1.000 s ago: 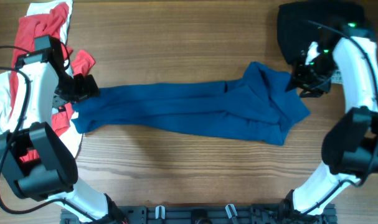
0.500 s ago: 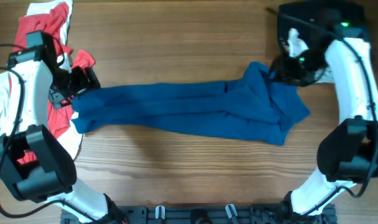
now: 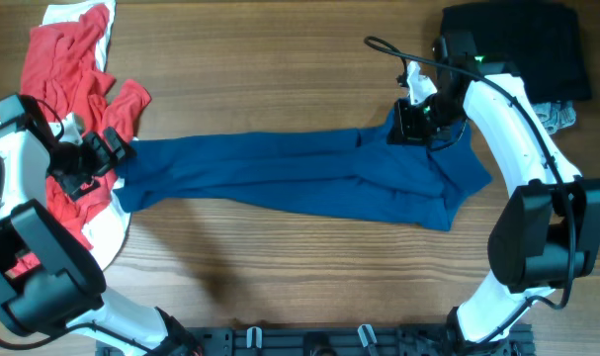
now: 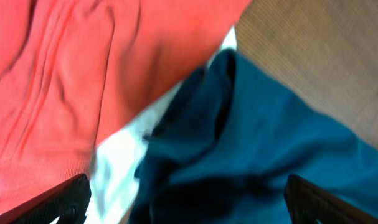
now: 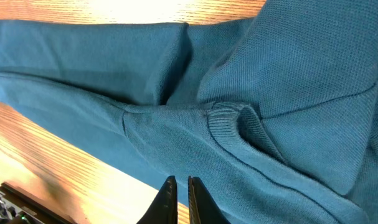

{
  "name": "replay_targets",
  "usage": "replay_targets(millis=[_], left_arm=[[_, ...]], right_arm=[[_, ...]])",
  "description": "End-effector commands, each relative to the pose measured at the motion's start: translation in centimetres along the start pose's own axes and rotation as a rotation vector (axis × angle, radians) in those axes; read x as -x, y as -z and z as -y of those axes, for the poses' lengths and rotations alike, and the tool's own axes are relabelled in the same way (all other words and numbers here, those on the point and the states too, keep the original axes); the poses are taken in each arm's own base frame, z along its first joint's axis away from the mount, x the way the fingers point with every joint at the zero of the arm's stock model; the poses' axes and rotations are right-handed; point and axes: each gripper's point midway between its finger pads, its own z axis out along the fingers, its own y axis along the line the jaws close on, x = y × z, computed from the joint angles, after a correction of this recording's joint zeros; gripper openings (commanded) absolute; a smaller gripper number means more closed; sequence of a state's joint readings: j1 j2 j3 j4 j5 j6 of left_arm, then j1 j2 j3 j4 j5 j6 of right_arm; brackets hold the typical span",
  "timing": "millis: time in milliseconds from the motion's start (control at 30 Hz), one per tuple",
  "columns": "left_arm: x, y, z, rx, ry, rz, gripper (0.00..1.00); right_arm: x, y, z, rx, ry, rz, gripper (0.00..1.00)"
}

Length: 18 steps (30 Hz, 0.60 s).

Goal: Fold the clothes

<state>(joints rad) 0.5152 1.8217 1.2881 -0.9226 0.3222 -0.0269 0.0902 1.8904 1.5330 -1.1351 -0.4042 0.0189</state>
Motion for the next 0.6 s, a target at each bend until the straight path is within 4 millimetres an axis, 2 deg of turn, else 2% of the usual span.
replay_targets(millis=[0, 67, 167, 367, 567], left_arm=[[0.3, -0.9, 0.6, -0.07, -0.055, 0.04, 1.0], [0.2, -1.3, 1.3, -0.119, -0.101, 0.048, 1.0], [-0.1, -1.9, 1.1, -0.124, -0.115, 0.048, 0.99], [-1.2, -3.8, 0.8, -0.137, -0.122, 0.047, 0.83], [-1.4, -4.3, 1.0, -0.137, -0.135, 0.048, 0.7]], right_arm=[[0.0, 0.2, -0.2, 0.007, -0.006, 0.009, 0.08], [0.0, 0.2, 0.0, -0.004, -0.006, 0.009, 0.09], [0.1, 0.2, 0.0, -0.004, -0.006, 0.01, 0.1], [0.0, 0.2, 0.3, -0.023, -0.007, 0.008, 0.11], [0.0, 0.2, 0.3, -0.023, -0.007, 0.007, 0.11]])
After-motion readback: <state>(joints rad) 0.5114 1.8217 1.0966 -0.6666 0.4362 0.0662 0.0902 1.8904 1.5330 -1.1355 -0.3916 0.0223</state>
